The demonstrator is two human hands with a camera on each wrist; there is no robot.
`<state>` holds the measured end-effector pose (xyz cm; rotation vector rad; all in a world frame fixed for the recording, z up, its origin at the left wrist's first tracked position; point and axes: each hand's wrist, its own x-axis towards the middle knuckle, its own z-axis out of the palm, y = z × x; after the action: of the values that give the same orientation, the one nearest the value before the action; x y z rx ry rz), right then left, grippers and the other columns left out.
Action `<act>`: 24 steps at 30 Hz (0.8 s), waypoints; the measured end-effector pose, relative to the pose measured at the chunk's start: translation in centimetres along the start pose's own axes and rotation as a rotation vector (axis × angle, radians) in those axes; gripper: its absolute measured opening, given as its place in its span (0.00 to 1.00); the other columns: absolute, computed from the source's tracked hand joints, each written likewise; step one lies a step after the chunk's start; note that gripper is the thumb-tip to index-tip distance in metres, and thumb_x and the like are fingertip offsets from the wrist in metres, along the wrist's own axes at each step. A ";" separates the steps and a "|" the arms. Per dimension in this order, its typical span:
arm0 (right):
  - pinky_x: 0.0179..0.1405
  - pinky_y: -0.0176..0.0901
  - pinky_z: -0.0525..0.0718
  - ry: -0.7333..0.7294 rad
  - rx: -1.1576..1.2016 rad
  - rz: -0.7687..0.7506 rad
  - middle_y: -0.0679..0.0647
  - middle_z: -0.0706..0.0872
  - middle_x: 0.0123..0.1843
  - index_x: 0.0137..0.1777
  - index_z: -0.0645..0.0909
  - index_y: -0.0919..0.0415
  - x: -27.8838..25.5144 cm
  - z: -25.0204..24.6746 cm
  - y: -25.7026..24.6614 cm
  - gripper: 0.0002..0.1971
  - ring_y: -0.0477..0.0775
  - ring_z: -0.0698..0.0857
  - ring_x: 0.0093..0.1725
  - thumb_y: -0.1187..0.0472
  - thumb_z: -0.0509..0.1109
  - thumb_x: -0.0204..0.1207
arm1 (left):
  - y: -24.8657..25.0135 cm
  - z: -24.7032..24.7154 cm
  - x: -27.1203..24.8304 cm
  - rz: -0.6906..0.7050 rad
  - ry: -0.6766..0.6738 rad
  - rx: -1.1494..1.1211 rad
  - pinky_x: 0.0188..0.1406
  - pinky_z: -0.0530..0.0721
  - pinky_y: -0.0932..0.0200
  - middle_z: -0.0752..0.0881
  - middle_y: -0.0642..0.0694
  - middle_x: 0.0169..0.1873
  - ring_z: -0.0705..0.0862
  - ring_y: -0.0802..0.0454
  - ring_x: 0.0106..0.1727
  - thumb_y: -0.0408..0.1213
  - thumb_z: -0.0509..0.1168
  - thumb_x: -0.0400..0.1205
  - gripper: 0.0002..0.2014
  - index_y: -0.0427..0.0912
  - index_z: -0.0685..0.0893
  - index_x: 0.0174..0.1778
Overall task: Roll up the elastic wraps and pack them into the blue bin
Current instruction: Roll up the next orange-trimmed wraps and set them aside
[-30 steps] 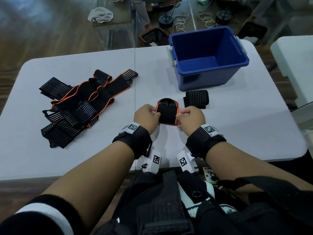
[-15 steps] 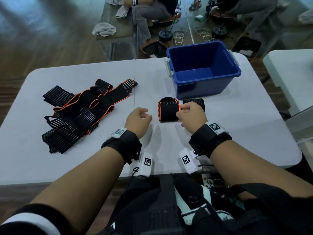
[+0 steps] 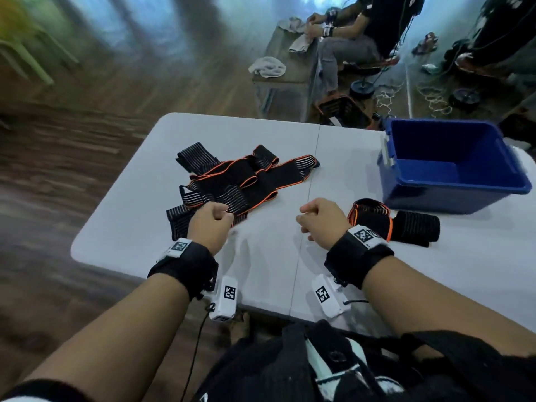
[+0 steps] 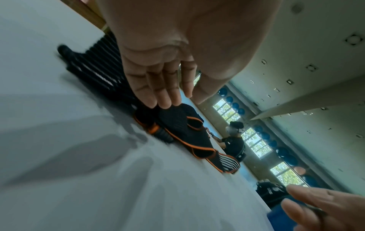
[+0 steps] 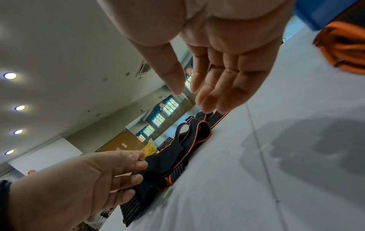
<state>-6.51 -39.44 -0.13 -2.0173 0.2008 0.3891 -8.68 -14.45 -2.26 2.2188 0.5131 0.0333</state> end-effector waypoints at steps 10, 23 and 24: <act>0.49 0.60 0.90 -0.113 -0.196 -0.106 0.53 0.87 0.42 0.41 0.79 0.50 2.9 8.7 -5.8 0.04 0.58 0.90 0.46 0.58 0.72 0.74 | -5.3 -6.7 4.0 -0.008 0.093 0.049 0.54 0.81 0.58 0.88 0.48 0.50 0.86 0.51 0.52 0.37 0.71 0.78 0.07 0.54 0.86 0.49; 0.48 0.52 0.89 -0.146 -0.266 -0.236 0.49 0.86 0.39 0.42 0.80 0.48 5.7 15.8 -10.6 0.05 0.54 0.88 0.45 0.59 0.72 0.75 | -8.6 -10.7 6.4 0.119 -0.188 0.197 0.36 0.74 0.74 0.86 0.59 0.39 0.83 0.60 0.40 0.39 0.74 0.78 0.03 0.52 0.89 0.44; 0.47 0.49 0.87 -0.151 -0.281 -0.261 0.48 0.86 0.40 0.43 0.81 0.49 5.9 16.2 -11.1 0.04 0.53 0.88 0.44 0.59 0.72 0.76 | -8.6 -10.9 6.2 0.128 -0.187 0.171 0.33 0.74 0.78 0.87 0.58 0.37 0.84 0.63 0.37 0.38 0.74 0.78 0.02 0.51 0.89 0.43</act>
<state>-0.62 -19.79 0.17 -2.2422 -0.2210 0.4187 -8.10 0.73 -2.50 2.3897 0.2790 -0.1551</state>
